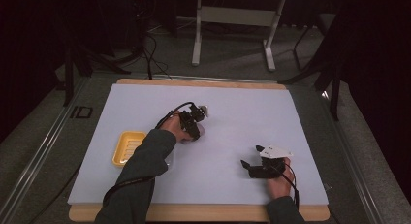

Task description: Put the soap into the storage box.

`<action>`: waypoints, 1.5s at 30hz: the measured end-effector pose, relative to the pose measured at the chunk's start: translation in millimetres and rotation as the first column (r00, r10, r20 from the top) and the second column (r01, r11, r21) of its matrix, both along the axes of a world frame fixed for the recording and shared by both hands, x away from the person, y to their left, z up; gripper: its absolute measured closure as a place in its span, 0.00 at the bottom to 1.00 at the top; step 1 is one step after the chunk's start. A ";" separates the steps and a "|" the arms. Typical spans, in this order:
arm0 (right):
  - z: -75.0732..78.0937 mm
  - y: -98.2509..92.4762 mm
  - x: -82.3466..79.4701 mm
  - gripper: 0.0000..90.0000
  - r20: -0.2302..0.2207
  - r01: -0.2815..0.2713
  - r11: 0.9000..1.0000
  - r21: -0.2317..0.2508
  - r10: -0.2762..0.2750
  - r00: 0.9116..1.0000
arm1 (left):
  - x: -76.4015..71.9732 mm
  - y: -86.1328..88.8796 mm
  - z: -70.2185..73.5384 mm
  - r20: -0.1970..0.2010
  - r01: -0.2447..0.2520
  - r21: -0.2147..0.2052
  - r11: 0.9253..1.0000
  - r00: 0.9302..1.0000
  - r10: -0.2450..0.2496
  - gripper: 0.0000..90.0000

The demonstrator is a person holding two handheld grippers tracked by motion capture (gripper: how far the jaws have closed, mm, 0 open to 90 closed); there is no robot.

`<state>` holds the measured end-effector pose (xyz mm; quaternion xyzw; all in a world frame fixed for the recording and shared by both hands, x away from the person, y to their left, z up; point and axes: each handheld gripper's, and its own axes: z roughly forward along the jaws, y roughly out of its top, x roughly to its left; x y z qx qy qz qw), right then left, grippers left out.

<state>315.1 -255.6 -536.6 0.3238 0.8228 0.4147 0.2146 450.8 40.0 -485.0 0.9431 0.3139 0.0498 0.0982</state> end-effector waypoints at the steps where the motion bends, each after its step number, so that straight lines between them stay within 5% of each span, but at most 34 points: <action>1: 0.0 0.0 0.0 0.19 0.000 0.000 1.000 -0.001 0.000 1.000 | -0.2 1.4 2.9 0.002 -0.006 -0.008 1.000 1.000 0.006 0.55; 7: 0.0 0.0 0.0 0.19 0.001 0.000 1.000 -0.002 0.000 1.000 | -1.9 6.2 17.9 0.026 -0.004 0.003 1.000 1.000 0.004 0.55; 18: 0.1 -0.1 -0.1 0.19 0.000 0.001 1.000 -0.001 -0.001 1.000 | -9.9 9.9 22.9 0.038 -0.003 0.030 1.000 0.999 0.002 0.55; 45: 0.2 -0.3 -0.3 0.19 0.002 0.002 1.000 0.001 -0.002 1.000 | -22.7 40.5 46.0 0.015 -0.049 -0.035 0.998 0.999 0.050 0.55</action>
